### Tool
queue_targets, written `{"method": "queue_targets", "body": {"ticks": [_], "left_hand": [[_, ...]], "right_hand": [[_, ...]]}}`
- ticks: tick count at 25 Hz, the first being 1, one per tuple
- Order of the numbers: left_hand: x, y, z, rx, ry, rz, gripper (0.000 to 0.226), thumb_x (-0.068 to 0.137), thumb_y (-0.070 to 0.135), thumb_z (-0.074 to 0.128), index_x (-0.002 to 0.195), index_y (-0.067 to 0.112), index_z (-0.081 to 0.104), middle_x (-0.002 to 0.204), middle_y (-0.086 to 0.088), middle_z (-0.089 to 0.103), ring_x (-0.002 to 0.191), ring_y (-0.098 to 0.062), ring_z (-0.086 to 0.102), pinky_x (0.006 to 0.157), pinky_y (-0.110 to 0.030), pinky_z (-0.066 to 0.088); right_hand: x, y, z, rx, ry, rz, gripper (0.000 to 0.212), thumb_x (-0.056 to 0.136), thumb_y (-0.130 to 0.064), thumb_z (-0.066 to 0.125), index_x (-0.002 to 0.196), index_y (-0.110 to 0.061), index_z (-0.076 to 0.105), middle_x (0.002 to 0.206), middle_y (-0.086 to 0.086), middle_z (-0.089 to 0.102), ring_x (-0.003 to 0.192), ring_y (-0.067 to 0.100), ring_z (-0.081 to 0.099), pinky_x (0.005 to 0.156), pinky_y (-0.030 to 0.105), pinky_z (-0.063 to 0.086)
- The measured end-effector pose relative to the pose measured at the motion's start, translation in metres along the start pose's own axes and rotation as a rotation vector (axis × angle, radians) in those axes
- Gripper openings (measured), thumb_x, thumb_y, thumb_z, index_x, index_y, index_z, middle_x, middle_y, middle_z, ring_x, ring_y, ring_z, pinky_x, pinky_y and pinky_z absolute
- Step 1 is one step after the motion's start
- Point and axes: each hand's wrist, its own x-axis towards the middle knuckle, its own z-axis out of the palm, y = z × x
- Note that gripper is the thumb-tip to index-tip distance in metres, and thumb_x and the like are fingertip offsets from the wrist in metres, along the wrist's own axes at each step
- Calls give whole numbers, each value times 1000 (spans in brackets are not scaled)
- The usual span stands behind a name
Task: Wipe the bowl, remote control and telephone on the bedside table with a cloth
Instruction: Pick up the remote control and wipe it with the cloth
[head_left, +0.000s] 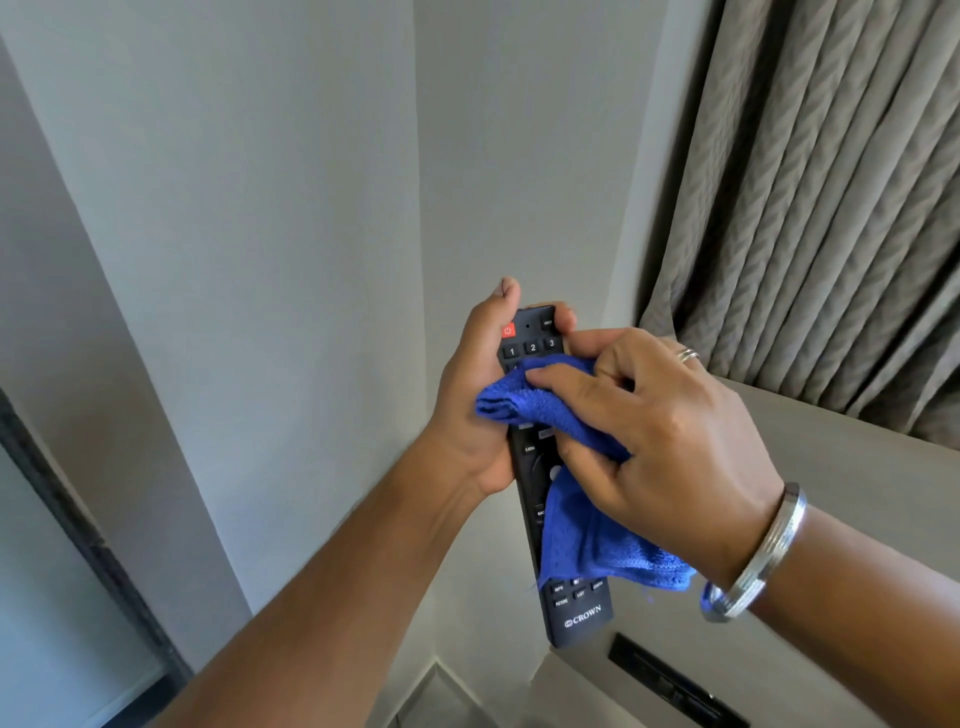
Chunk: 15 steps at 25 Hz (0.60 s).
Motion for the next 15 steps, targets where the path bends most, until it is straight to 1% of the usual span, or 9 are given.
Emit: {"method": "queue_targets", "body": {"ticks": [1, 3, 5, 8, 10, 12, 13, 15], "left_hand": [[0, 0, 0, -17, -9, -3, 46, 86, 59, 52, 82, 13, 58, 83, -15, 51, 77, -28, 52, 71, -37, 44], [-1, -2, -3, -26, -40, -8, 42, 88, 57, 49, 82, 15, 55, 82, -12, 64, 76, -25, 58, 70, -35, 46], [-2, -5, -6, -39, -75, -21, 39, 87, 55, 49, 83, 17, 54, 87, -13, 74, 77, -24, 66, 71, -33, 51], [-1, -8, -8, -43, -98, -20, 39, 92, 52, 44, 82, 16, 54, 103, -21, 74, 88, -29, 71, 74, -34, 57], [0, -7, -7, -55, -134, -29, 40, 94, 51, 41, 83, 14, 54, 99, -20, 75, 88, -29, 72, 72, -33, 58], [3, -4, -6, -81, -147, -54, 39, 93, 51, 46, 84, 14, 54, 100, -20, 75, 89, -31, 73, 73, -34, 58], [4, -2, -5, -103, -154, -71, 38, 92, 51, 50, 86, 14, 53, 100, -20, 75, 88, -32, 73, 74, -35, 58], [6, -1, -2, -125, -174, -80, 39, 90, 51, 54, 88, 12, 52, 100, -21, 75, 90, -34, 72, 79, -38, 58]], "right_hand": [[0, -1, -1, -27, -3, 9, 34, 83, -29, 56, 114, -25, 67, 89, 5, 56, 90, 35, 62, 59, 45, 53], [1, 0, -6, -76, -19, 24, 32, 82, -30, 55, 111, -24, 69, 90, 4, 59, 85, 33, 61, 55, 44, 53], [2, 0, -11, -130, -67, 41, 32, 84, -33, 50, 108, -24, 69, 91, 2, 60, 83, 32, 60, 55, 42, 53], [2, 1, -20, -237, -143, 80, 31, 84, -34, 46, 103, -25, 69, 93, -2, 60, 79, 27, 56, 55, 40, 52], [0, 1, -28, -257, -147, 57, 27, 84, -31, 49, 99, -23, 70, 90, -4, 58, 76, 25, 55, 52, 38, 51], [-1, 0, -33, -228, -107, -9, 23, 84, -28, 52, 95, -20, 70, 85, -6, 48, 72, 22, 51, 50, 36, 49], [-3, -3, -33, -194, -89, -48, 21, 83, -27, 53, 93, -18, 70, 83, -5, 45, 71, 21, 49, 49, 36, 48], [-6, -12, -24, -134, -85, -98, 19, 83, -26, 57, 92, -17, 70, 80, 1, 47, 68, 24, 47, 46, 37, 47]]}}
